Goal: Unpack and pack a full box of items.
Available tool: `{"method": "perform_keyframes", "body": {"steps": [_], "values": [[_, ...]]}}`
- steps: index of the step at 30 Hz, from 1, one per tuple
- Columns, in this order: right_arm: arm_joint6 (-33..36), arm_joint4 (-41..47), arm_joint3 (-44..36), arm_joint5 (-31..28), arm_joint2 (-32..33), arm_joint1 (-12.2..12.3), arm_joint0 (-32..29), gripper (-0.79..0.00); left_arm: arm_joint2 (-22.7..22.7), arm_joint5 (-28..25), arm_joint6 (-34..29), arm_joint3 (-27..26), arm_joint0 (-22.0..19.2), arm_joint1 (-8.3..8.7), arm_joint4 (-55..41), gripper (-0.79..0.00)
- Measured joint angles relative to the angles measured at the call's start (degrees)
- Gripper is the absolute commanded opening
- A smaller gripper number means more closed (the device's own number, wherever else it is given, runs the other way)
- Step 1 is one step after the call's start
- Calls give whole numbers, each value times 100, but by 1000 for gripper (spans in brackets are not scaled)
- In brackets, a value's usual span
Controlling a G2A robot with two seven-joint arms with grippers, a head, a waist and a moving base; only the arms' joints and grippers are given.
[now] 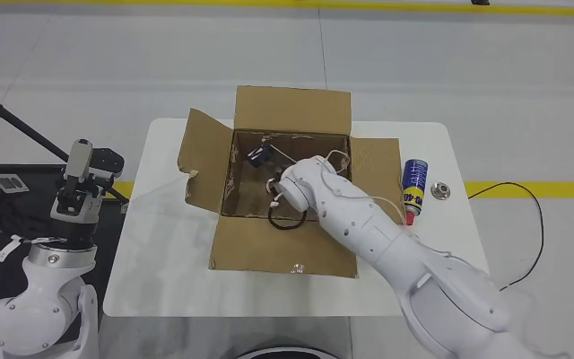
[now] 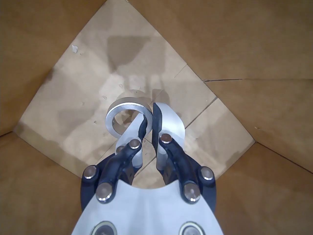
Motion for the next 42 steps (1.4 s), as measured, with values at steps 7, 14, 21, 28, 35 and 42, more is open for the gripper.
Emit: {"method": "perform_keyframes", "body": {"steps": [7,14,21,28,35,42], "values": [[-19,-53,398,-216,-10,-227,113,-536,0,0,0,0,0,0,0,0],[-31,-150,536,-366,95,-310,184,-496,0,0,0,0,0,0,0,0],[189,-216,56,-627,492,-89,91,-480,0,0,0,0,0,0,0,0],[810,-446,-1348,-852,1258,430,-441,-456,0,0,0,0,0,0,0,0],[1734,-763,-3761,-1108,2779,1112,-1586,-428,0,0,0,0,0,0,0,0],[2082,-1152,-5825,-1064,4604,1542,-2757,-203,0,0,0,0,0,0,0,0]]}}
